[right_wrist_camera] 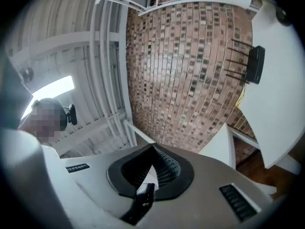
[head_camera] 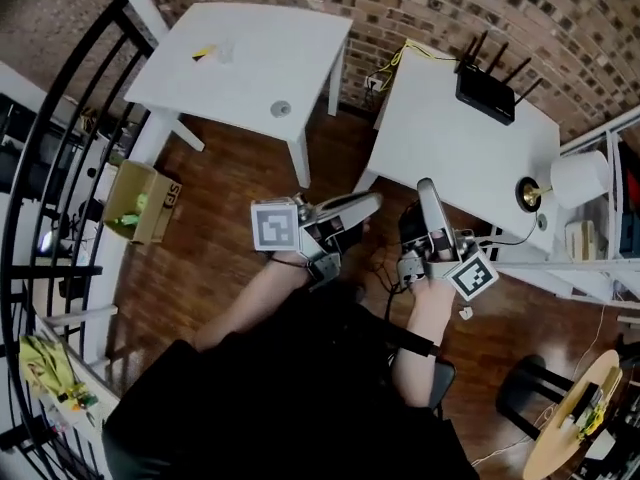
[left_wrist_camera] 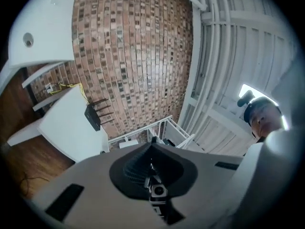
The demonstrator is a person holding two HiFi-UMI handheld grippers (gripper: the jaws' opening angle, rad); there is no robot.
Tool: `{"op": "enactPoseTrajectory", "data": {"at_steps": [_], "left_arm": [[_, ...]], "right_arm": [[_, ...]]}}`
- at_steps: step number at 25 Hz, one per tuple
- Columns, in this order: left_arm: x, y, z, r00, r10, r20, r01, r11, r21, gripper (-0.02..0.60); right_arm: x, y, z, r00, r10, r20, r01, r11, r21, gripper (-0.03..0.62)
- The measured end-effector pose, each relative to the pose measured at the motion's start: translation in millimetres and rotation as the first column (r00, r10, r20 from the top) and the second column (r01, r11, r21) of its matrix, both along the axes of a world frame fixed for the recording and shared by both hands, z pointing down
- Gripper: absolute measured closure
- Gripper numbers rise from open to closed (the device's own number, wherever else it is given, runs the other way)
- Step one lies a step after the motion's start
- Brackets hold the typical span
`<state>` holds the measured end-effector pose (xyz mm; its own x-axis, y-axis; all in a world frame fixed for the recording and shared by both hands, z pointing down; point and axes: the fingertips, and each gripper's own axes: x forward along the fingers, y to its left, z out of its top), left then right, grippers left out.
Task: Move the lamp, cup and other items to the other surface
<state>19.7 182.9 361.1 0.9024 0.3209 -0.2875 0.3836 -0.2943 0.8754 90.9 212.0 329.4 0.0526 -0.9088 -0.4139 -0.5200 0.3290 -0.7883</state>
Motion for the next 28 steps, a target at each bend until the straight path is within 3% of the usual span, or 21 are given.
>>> {"op": "enactPoseTrajectory", "data": {"at_steps": [4, 13, 23, 28], "left_arm": [[-49.5, -75.8, -2.4, 0.996, -0.088, -0.016, 0.088, 0.996, -0.027, 0.58], [-149.0, -199.5, -2.0, 0.974, -0.22, -0.052, 0.218, 0.975, -0.037, 0.581], [-267.9, -307.9, 2.8, 0.912, -0.406, -0.062, 0.403, 0.913, -0.06, 0.58], [-310.5, -343.2, 9.9, 0.865, -0.498, -0.062, 0.492, 0.865, -0.099, 0.58]], "right_arm": [[-60.1, -86.8, -1.7, 0.993, -0.114, -0.017, 0.113, 0.993, -0.029, 0.589], [-157.4, -219.9, 4.5, 0.969, -0.245, -0.035, 0.243, 0.968, -0.058, 0.589], [-278.9, -340.1, 6.7, 0.898, -0.435, -0.067, 0.428, 0.899, -0.093, 0.589], [-323.0, -377.0, 14.8, 0.85, -0.523, -0.067, 0.512, 0.848, -0.135, 0.589]]}}
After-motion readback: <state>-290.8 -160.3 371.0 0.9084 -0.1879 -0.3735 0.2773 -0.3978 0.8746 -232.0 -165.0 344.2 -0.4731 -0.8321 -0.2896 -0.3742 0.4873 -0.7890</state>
